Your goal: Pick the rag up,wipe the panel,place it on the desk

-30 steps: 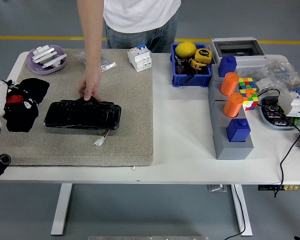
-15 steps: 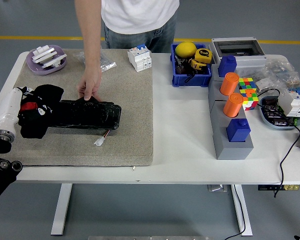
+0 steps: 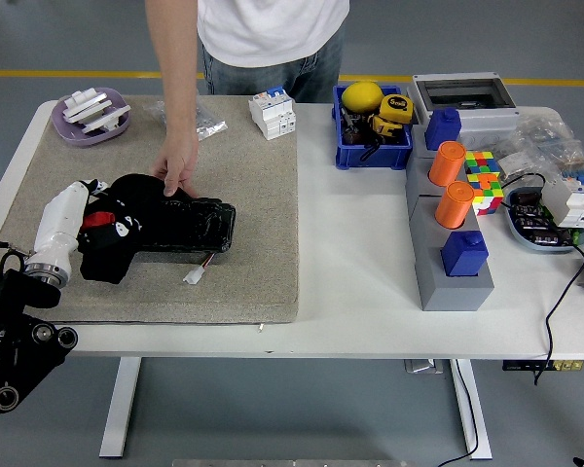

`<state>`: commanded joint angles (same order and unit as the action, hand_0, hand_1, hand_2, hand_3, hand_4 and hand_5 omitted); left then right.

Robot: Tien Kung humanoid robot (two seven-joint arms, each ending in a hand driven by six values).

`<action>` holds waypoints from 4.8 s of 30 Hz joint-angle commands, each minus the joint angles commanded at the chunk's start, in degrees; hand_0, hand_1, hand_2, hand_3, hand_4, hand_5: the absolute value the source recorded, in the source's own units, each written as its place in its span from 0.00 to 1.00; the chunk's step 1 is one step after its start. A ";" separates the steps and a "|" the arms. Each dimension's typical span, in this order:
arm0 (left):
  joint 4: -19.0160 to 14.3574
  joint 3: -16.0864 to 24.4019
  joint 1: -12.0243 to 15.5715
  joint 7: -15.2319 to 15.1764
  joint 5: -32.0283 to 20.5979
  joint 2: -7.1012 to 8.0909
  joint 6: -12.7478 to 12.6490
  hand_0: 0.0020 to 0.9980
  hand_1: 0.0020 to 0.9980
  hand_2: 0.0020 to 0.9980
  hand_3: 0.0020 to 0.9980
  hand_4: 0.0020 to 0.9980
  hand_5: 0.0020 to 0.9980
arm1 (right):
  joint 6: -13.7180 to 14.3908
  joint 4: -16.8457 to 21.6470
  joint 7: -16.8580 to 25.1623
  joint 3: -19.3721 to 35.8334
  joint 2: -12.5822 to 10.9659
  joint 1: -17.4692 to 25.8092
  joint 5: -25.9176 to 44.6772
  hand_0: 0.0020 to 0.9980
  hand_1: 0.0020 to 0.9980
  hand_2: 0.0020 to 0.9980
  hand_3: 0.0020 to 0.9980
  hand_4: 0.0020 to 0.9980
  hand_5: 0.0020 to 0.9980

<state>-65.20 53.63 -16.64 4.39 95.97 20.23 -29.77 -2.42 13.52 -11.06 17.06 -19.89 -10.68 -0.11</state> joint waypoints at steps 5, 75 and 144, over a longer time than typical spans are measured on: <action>-1.57 -3.39 -0.55 0.35 0.21 -1.12 -0.38 0.26 0.17 0.47 0.43 0.15 0.00 | -0.02 -0.02 -0.19 0.36 -0.10 0.07 -0.36 0.70 0.64 0.69 0.64 1.00 0.57; 5.65 3.84 -1.26 3.54 3.67 1.33 -2.22 0.27 0.17 0.46 0.43 0.12 0.00 | -0.21 -0.12 -0.40 0.54 -0.48 0.05 -0.50 0.71 0.63 0.69 0.64 1.00 0.56; 1.57 -5.90 -3.07 6.78 4.65 -2.42 -3.58 0.28 0.19 0.46 0.43 0.12 0.00 | -0.19 -0.14 -0.95 1.55 -0.63 0.03 -1.91 0.71 0.63 0.69 0.64 1.00 0.57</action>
<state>-63.63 47.73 -19.71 11.17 100.62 17.81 -33.35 -2.61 13.38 -12.01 18.61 -20.52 -10.65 -2.02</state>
